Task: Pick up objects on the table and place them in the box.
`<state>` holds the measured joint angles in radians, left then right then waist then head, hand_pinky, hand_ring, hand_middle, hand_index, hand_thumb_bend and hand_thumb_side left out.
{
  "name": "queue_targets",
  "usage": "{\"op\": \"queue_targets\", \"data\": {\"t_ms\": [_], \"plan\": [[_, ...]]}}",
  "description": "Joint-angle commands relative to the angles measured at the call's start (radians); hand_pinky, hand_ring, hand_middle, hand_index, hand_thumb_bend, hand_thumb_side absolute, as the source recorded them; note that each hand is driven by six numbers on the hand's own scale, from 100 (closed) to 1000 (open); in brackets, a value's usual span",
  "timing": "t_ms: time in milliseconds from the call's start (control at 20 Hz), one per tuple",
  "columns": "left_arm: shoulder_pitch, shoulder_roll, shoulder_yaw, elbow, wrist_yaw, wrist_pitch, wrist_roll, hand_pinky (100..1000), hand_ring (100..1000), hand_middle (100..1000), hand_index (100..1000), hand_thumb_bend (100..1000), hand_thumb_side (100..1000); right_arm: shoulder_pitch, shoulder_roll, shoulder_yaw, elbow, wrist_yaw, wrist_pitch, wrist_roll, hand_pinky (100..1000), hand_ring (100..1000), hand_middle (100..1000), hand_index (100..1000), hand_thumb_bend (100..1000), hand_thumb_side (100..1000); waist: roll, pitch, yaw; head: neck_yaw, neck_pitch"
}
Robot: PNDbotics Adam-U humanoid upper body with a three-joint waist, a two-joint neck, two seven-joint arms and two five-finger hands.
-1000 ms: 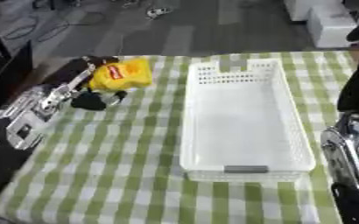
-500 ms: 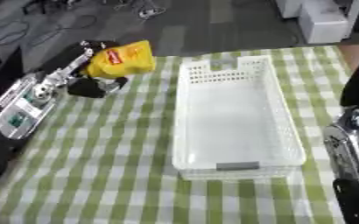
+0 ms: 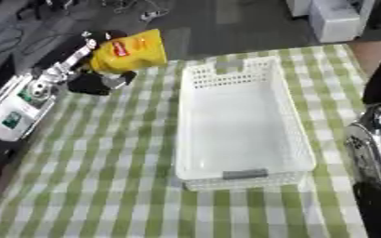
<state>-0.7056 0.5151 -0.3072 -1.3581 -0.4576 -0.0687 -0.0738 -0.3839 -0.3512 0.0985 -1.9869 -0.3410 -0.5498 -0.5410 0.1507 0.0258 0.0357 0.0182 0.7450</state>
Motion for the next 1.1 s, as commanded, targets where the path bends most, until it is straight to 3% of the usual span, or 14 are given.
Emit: {"op": "queue_targets", "data": {"t_ms": [50,300,800,1100], "plan": [[-0.033,0.035,0.001,-0.039,0.038,-0.002,-0.006,100,100,100,208,100,479,-0.021,0.0,-0.005,-0.013,-0.007,-0.004,-0.004,347,502,533,629,100,772,-0.002,-0.009,-0.004,0.012,-0.017],[-0.042,0.018,-0.023,-0.069,0.054,-0.011,-0.025,100,100,100,207,100,476,-0.034,0.004,-0.004,-0.013,-0.017,-0.002,0.0,350,502,533,628,100,769,0.003,-0.01,-0.02,0.02,-0.017],[-0.05,-0.029,-0.06,-0.052,0.012,-0.055,-0.035,100,100,100,206,100,465,-0.077,0.031,0.004,-0.013,-0.052,0.008,0.018,358,500,531,624,100,764,0.013,-0.002,-0.067,0.132,-0.048],[-0.047,-0.063,-0.077,-0.003,-0.03,-0.117,-0.01,100,100,100,210,100,462,-0.095,0.044,0.005,-0.013,-0.067,0.013,0.024,360,500,531,624,100,764,0.015,0.005,-0.086,0.157,-0.054]]}}
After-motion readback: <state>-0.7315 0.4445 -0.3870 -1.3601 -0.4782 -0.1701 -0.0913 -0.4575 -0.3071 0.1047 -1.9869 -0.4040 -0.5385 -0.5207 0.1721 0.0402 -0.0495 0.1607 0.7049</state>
